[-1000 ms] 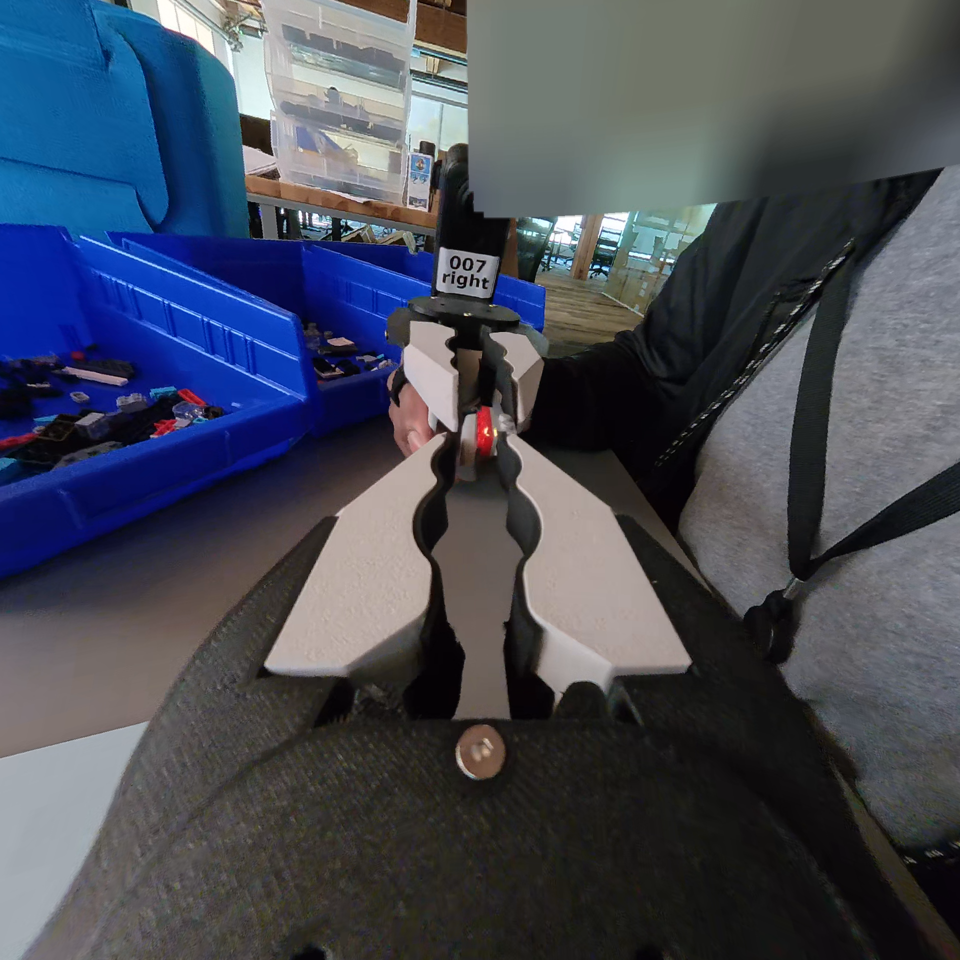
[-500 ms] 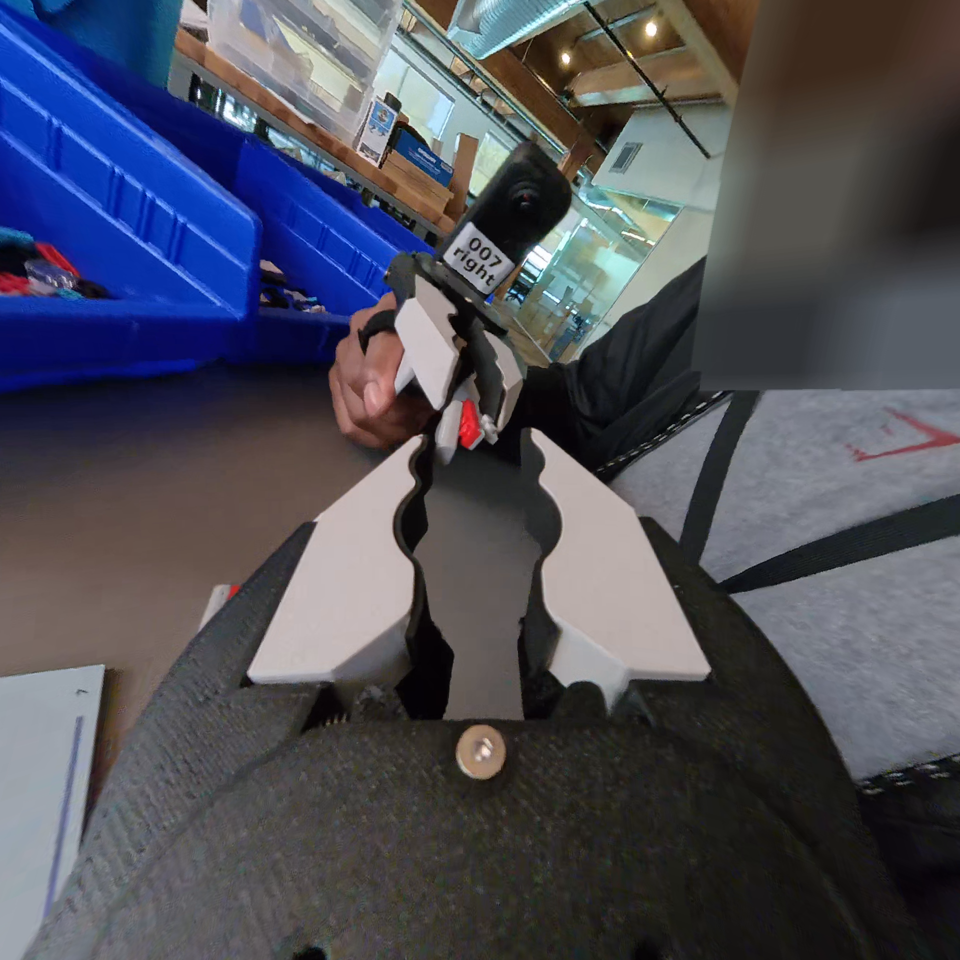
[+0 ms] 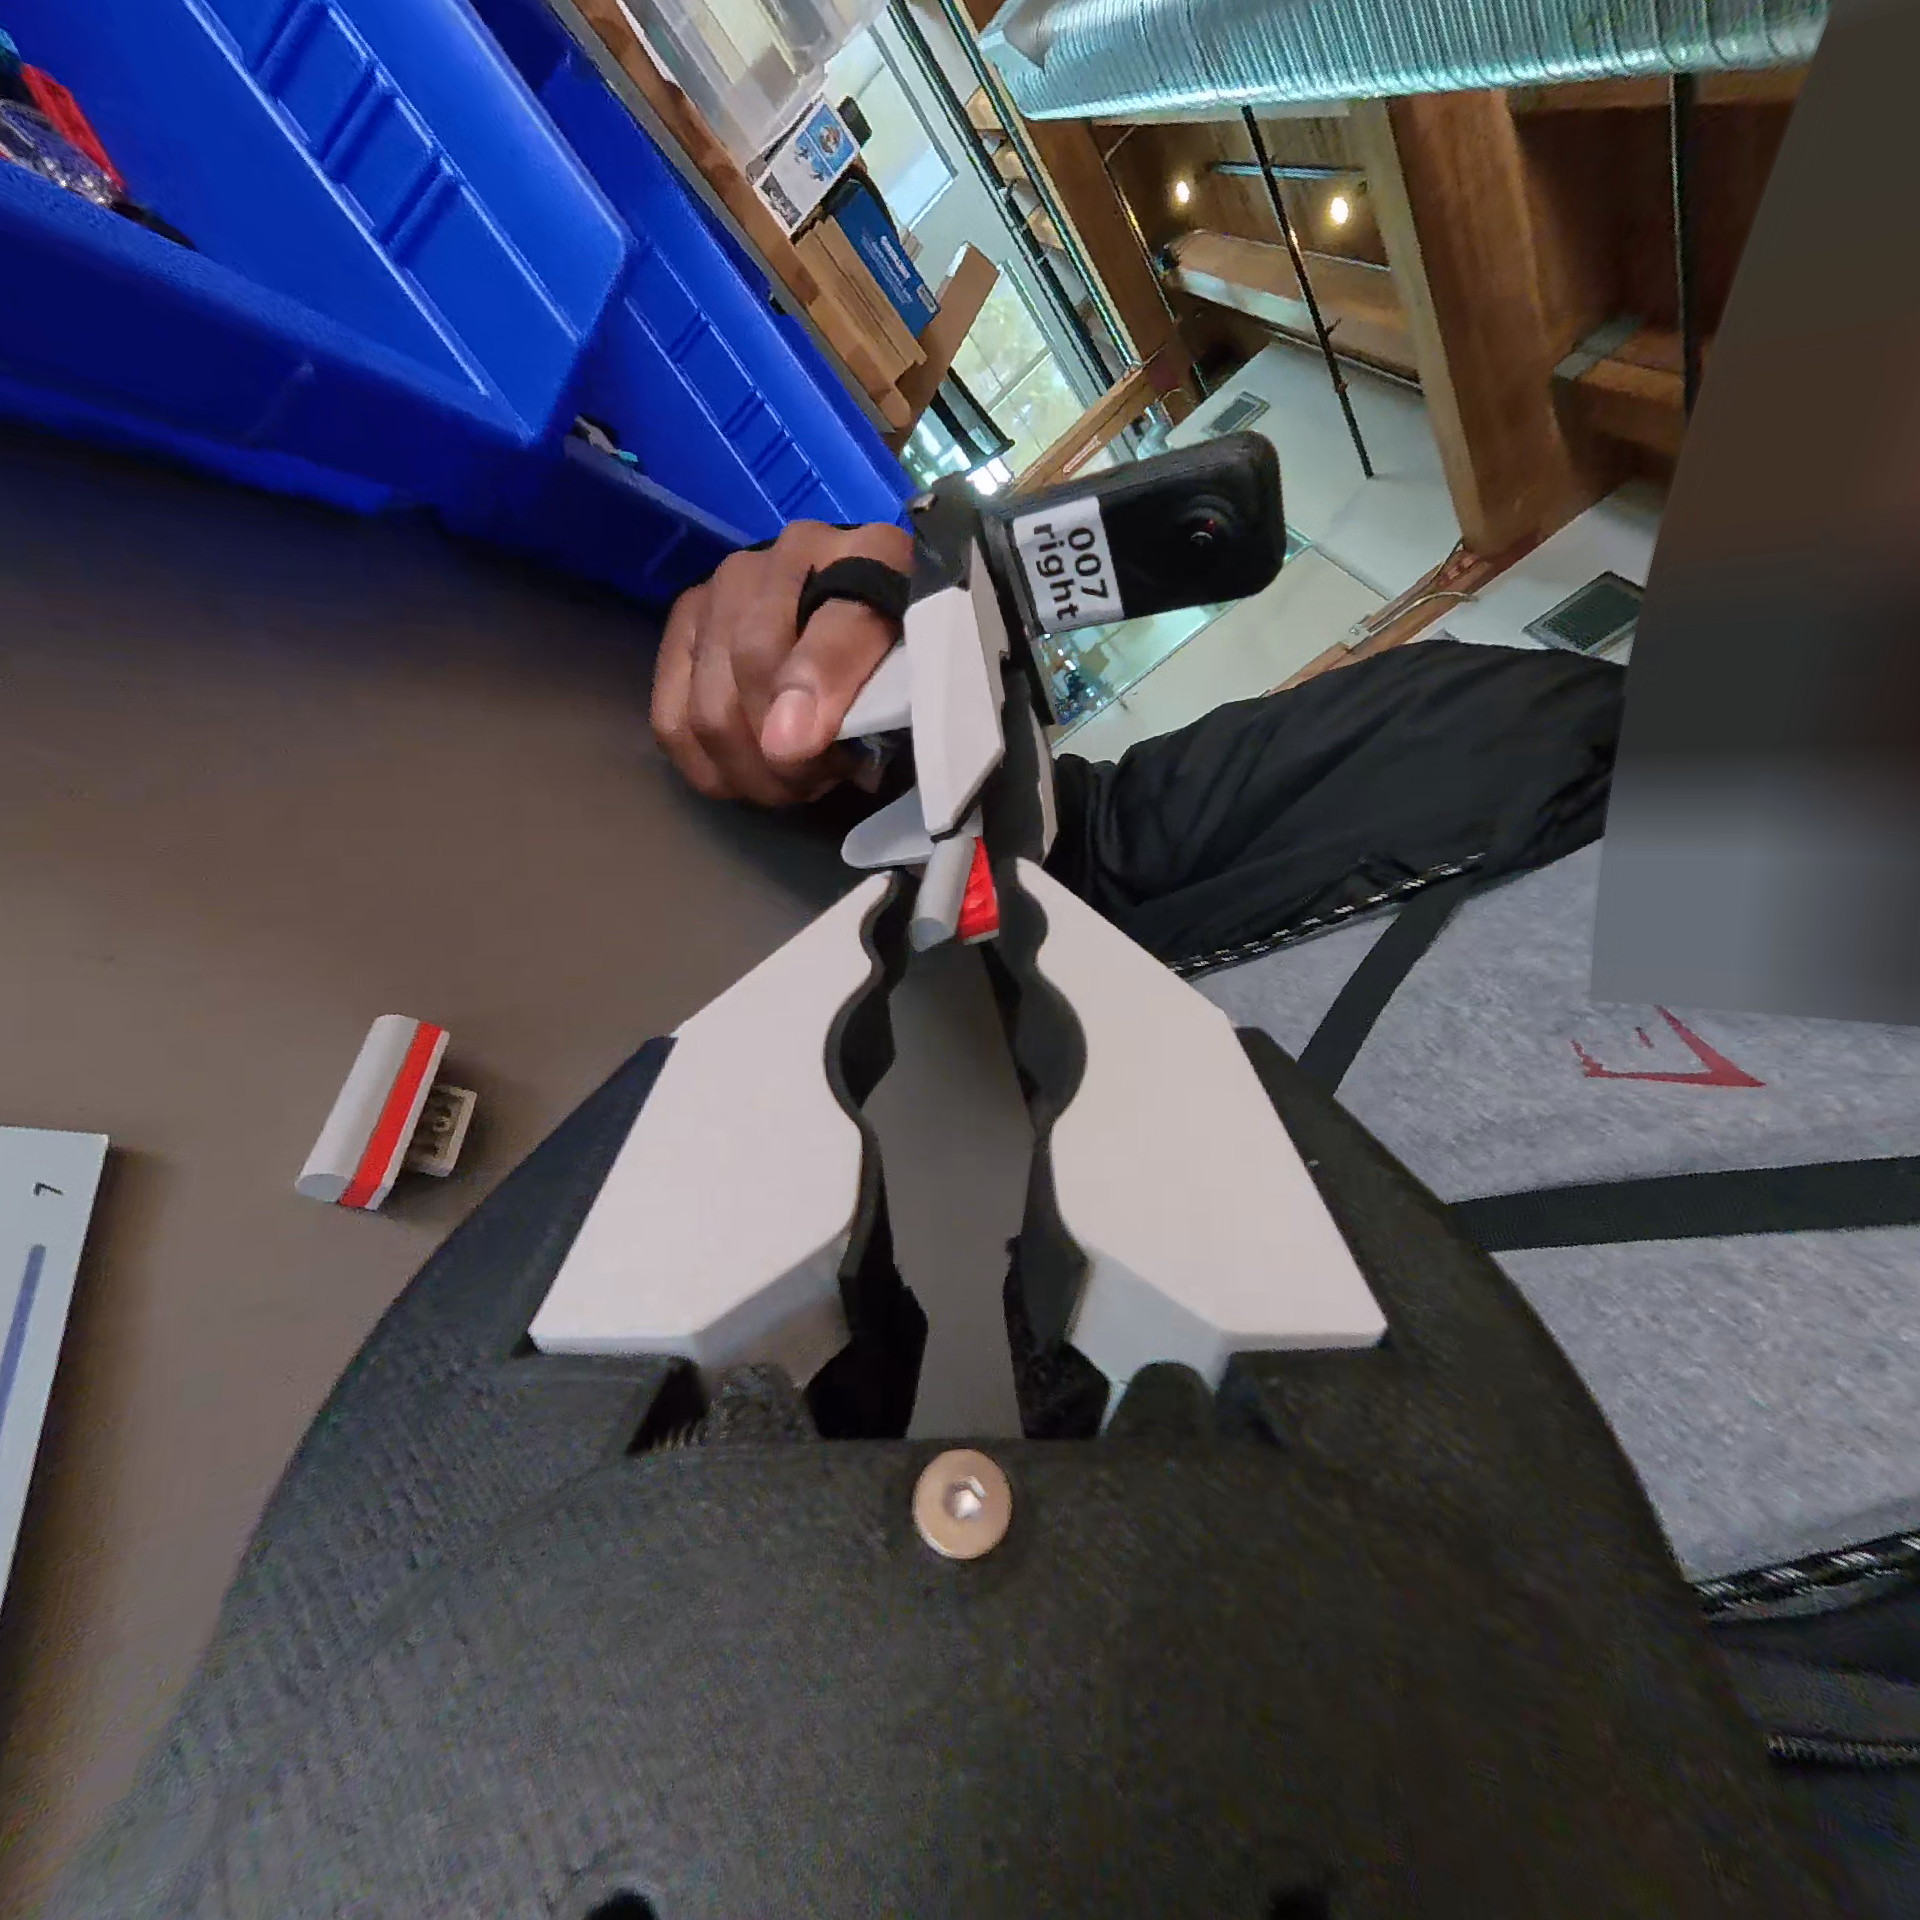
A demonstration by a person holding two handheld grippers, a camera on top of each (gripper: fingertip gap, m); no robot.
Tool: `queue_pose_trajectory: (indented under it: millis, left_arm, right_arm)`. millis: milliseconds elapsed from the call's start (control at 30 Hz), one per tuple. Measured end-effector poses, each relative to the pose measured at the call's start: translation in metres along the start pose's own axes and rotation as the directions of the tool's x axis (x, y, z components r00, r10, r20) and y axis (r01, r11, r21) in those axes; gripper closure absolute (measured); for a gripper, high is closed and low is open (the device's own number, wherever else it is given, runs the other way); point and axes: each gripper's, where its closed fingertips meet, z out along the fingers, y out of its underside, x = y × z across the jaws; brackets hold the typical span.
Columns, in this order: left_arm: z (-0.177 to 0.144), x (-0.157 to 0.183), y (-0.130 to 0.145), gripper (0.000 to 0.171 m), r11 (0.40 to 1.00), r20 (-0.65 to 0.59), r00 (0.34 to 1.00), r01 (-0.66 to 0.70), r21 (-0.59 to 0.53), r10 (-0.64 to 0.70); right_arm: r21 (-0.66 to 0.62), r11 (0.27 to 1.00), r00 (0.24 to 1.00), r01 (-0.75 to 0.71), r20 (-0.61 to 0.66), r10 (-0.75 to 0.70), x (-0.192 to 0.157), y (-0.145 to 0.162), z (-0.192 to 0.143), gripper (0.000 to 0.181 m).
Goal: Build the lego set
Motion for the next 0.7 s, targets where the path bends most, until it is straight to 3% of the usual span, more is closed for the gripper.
queue_pose_trajectory:
  millis: [700]
  left_arm:
    - [0.0006,0.0021,-0.0026,0.163,0.996,0.015,0.996,-0.091,0.012,0.091]
  right_arm:
    - [-0.028,0.992,0.99,0.121,-0.071,-0.123,0.0042,-0.0007,0.0007,0.158]
